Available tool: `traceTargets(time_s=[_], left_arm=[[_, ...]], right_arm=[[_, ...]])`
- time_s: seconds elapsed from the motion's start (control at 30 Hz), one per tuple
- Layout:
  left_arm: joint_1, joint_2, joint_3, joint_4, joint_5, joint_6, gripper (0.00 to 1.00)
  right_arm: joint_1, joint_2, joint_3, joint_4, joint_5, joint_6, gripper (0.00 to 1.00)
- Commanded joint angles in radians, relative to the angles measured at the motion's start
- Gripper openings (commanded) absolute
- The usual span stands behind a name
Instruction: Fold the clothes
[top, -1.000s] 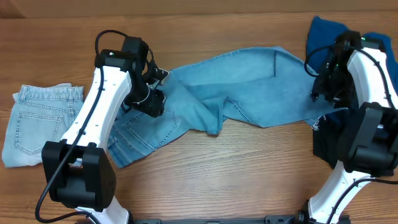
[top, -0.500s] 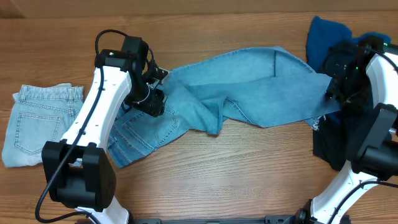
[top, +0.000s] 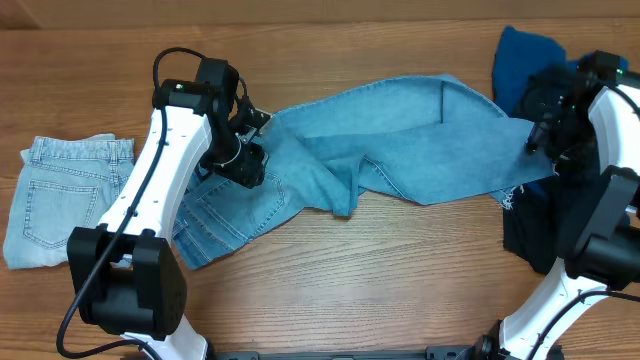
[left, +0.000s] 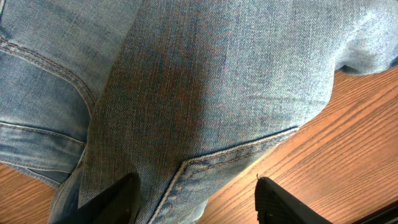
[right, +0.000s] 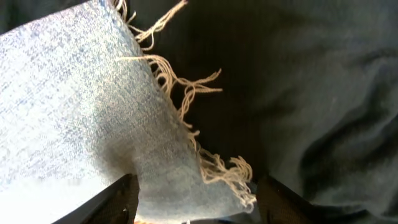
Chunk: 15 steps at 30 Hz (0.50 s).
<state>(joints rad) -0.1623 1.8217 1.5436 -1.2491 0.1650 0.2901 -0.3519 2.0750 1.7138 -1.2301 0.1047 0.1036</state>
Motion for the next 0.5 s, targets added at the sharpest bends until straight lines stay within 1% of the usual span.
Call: traceTargets(time_s=[0.0,0.03,0.07,0.13,0.17,0.2,0.3,0.37,0.47], left_arm=[[-0.002,0.003,-0.004,0.0,0.02,-0.007,0.62],[-0.002,0.003,-0.004,0.0,0.02,-0.007,0.62],[-0.002,0.003,-0.004,0.0,0.02,-0.007,0.62],[-0.002,0.003,-0.004,0.001,0.02,-0.007,0.62],[-0.002,0.003,-0.004,0.001,0.02,-0.007,0.62],[-0.002,0.003,-0.004,0.001,0.02,-0.007,0.62],[-0.002,0.003,-0.004,0.002,0.02,-0.007,0.62],[-0.002,0.003,-0.004,0.005,0.02,-0.007,0.62],[-0.002,0.003,-0.004,0.005,0.02,-0.007,0.62]], right_arm=[[0.003,0.018,-0.056,0.032,0.006,-0.002,0.64],[0.003,0.018,-0.082,0.045,0.006,-0.003,0.64],[0.003,0.018,-0.103,0.052,0.006,-0.003,0.61],[0.003,0.018,-0.103,0.051,0.006,-0.003,0.41],[0.003,0.018,-0.101,0.05,0.006,-0.002,0.23],[0.003,0.018,-0.095,0.046,0.006,0.0,0.18],[0.003,0.014,-0.062,0.018,0.011,0.002,0.19],[0.003,0.0,0.011,-0.044,0.038,0.006,0.19],[0.003,-0.035,0.17,-0.13,0.037,0.024,0.19]])
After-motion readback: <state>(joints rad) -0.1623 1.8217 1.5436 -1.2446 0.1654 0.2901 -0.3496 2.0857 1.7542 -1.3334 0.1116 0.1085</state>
